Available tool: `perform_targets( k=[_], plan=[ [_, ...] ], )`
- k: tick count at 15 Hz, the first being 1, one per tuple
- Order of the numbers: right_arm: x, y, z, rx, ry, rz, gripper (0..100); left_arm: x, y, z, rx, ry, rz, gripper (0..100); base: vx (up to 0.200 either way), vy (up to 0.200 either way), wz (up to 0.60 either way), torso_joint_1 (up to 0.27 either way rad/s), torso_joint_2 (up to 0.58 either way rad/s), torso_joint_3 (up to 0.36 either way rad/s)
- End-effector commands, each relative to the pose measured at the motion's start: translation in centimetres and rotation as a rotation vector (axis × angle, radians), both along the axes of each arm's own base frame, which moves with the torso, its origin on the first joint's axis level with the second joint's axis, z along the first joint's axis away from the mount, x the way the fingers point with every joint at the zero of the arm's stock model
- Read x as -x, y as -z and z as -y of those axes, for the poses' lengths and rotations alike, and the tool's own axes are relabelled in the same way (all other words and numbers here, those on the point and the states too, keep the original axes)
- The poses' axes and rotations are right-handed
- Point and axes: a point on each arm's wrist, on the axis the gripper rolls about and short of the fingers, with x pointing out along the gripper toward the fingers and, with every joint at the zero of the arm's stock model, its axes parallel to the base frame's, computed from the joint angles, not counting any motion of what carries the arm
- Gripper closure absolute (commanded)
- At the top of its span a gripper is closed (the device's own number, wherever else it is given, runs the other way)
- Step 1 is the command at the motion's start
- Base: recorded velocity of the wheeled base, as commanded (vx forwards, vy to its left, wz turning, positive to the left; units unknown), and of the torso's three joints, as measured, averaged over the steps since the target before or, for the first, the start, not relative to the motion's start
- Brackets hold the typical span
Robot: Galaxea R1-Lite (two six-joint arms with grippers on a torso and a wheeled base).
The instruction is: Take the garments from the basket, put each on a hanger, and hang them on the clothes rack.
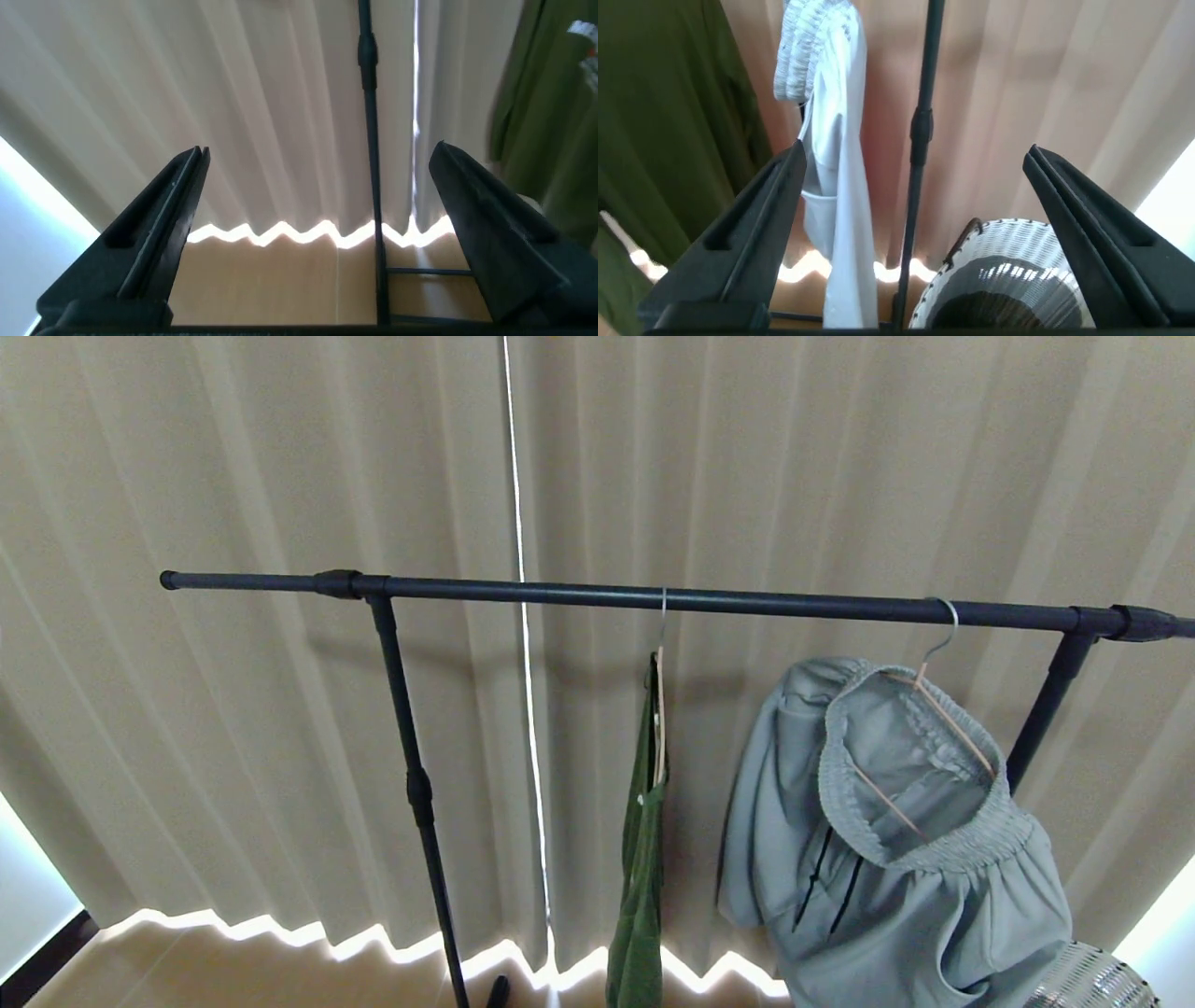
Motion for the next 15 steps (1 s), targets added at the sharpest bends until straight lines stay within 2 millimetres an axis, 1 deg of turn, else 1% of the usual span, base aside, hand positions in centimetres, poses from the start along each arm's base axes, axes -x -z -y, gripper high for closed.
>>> perform_targets(
  k=[1, 15],
  plan=[
    [0.0, 0.01, 0.0, 0.0, 0.0, 0.0, 0, 0.01, 0.01, 0.0, -0.002, 0.004, 0.001, 0, 0.0, 0.0, 0.0, 0.0, 0.0, 0.0],
    [0.0, 0.01, 0.0, 0.001, -0.001, 0.0, 0, 0.0, 0.04, -0.02, 0.009, -0.009, 0.001, 0, 0.0, 0.0, 0.0, 0.0, 0.0, 0.0]
  ],
)
